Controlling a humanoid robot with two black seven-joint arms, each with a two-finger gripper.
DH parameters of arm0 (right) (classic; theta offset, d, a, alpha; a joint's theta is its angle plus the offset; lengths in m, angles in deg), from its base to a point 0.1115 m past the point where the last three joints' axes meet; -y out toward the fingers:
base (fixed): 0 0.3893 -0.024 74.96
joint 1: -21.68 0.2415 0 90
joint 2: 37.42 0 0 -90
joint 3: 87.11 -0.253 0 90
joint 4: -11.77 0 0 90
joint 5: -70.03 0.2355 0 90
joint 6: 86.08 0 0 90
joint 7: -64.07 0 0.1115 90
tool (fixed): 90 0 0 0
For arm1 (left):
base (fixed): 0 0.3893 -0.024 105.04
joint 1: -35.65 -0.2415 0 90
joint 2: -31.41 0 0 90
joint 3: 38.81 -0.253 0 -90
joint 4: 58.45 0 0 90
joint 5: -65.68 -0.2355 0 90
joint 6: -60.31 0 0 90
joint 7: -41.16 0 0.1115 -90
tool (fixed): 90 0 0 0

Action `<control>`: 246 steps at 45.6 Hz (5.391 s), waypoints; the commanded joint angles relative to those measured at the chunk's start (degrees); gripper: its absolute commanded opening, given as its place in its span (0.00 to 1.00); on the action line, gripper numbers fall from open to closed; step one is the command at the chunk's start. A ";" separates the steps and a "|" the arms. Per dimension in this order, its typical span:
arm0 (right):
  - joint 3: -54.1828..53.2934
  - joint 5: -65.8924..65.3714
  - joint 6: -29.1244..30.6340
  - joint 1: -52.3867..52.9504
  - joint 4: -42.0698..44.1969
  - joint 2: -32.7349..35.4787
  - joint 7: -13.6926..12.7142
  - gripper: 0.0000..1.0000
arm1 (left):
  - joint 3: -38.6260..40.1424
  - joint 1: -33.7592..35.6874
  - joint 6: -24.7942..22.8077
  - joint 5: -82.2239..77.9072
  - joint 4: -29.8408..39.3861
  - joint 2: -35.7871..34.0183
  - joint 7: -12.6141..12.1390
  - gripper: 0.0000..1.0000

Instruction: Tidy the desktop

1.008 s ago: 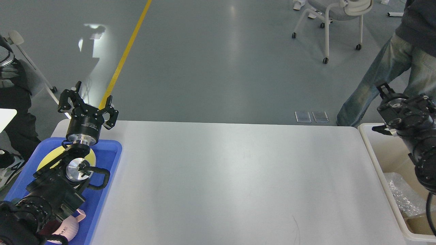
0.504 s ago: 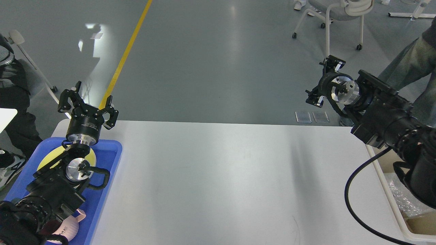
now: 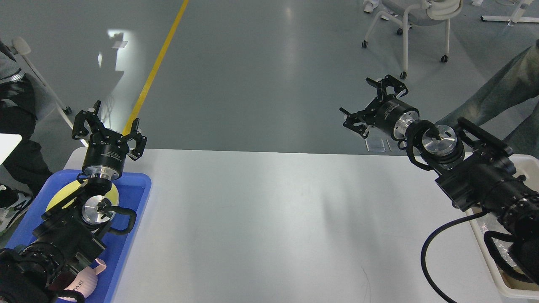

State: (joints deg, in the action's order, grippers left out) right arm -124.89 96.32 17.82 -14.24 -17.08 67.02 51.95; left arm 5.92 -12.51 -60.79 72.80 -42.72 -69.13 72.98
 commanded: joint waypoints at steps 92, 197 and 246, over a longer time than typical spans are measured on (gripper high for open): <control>-13.46 0.08 1.22 -14.09 3.09 -16.11 0.78 1.00 | 0.00 -0.09 -0.98 0.01 0.00 -0.09 0.00 0.97; 0.51 -14.77 -1.16 -8.82 11.27 -20.42 30.84 1.00 | 0.00 -0.09 -0.89 0.01 0.00 -0.09 0.00 0.97; 0.60 -14.77 -1.07 -8.90 11.01 -20.33 30.84 1.00 | 0.00 -0.09 -0.98 0.01 0.00 -0.09 0.00 0.97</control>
State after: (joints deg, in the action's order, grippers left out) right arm -124.28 81.54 16.75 -23.14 -6.08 46.66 82.79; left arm 5.92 -12.61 -61.77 72.80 -42.72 -69.22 72.98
